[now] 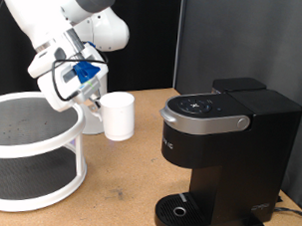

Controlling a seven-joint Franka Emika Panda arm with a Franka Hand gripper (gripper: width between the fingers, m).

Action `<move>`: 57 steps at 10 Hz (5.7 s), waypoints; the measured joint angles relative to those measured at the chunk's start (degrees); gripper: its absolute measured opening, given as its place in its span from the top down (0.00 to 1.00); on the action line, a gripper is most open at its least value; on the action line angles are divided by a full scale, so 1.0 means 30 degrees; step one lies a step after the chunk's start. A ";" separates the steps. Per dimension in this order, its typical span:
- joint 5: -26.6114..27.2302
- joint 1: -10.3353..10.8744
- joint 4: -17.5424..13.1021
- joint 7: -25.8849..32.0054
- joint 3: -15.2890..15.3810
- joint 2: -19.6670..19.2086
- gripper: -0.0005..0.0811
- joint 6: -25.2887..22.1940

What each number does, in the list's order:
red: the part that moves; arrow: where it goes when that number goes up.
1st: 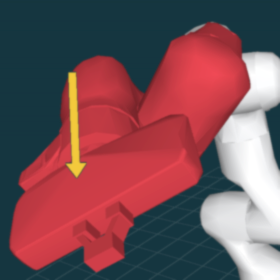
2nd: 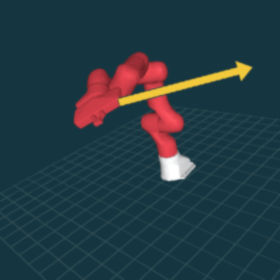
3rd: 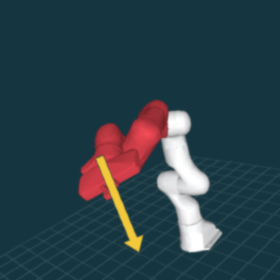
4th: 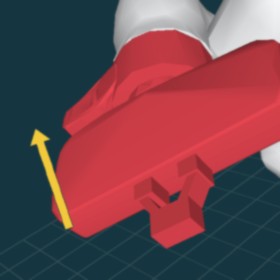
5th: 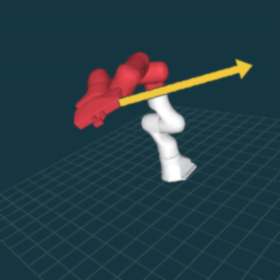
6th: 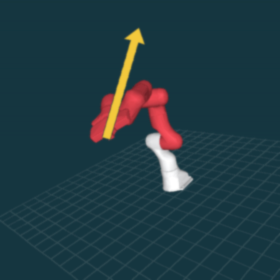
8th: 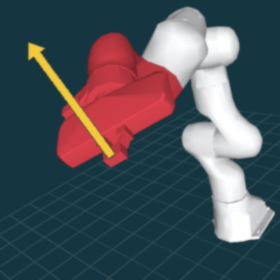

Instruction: Make a cup of coffee with the keurig machine

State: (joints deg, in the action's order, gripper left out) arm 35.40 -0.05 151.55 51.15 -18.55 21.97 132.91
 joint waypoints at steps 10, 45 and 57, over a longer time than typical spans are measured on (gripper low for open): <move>0.2903 0.1648 0.0260 0.2181 0.0453 -0.3897 0.92 0.3335; 1.5198 0.3104 -0.2995 0.9276 0.5724 -1.0965 0.92 0.8301; 1.2633 0.2182 -0.2126 0.6807 0.4667 -0.8857 0.02 0.6238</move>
State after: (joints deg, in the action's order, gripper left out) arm 73.30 6.49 145.17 71.57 -4.55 -4.60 151.62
